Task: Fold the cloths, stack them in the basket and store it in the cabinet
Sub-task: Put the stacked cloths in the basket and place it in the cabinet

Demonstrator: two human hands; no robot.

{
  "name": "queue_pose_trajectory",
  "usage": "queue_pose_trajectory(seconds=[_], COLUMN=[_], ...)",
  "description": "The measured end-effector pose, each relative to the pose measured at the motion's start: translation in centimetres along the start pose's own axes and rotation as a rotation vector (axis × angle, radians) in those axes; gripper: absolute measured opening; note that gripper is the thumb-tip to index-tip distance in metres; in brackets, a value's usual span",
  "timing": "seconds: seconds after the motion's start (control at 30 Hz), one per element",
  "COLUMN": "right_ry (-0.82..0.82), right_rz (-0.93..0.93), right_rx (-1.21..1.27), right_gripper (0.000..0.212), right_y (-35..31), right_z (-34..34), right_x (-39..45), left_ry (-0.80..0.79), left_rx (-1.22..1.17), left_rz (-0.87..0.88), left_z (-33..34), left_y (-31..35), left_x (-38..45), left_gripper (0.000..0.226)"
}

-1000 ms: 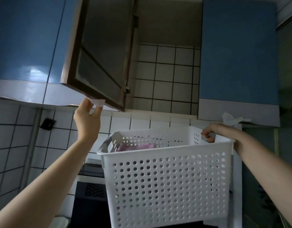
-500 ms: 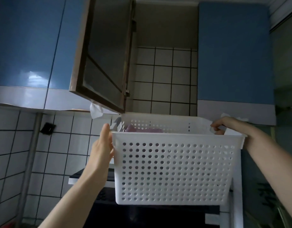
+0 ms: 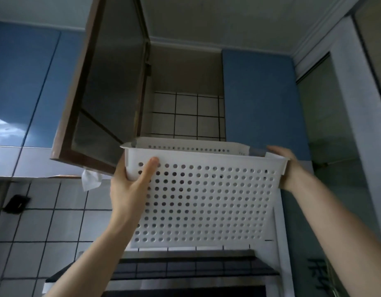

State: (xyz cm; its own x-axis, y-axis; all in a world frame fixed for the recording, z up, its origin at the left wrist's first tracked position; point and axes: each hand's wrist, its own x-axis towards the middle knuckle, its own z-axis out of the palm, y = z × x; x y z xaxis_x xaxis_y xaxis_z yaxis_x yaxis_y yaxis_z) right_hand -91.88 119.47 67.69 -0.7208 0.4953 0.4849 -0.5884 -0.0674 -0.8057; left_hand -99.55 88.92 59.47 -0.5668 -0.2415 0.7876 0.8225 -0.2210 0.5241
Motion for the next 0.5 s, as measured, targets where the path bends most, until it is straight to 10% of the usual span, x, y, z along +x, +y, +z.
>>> queue_pose_trajectory(seconds=[0.5], right_ry=[0.005], right_rz=[-0.151], right_rx=[0.214], right_gripper=[0.054], right_y=[-2.2], right_z=[5.2], right_x=[2.3], left_ry=[0.222], left_rx=[0.260], left_rz=[0.192], left_z=[3.3], left_y=[0.5], left_x=[10.0], left_gripper=[0.062])
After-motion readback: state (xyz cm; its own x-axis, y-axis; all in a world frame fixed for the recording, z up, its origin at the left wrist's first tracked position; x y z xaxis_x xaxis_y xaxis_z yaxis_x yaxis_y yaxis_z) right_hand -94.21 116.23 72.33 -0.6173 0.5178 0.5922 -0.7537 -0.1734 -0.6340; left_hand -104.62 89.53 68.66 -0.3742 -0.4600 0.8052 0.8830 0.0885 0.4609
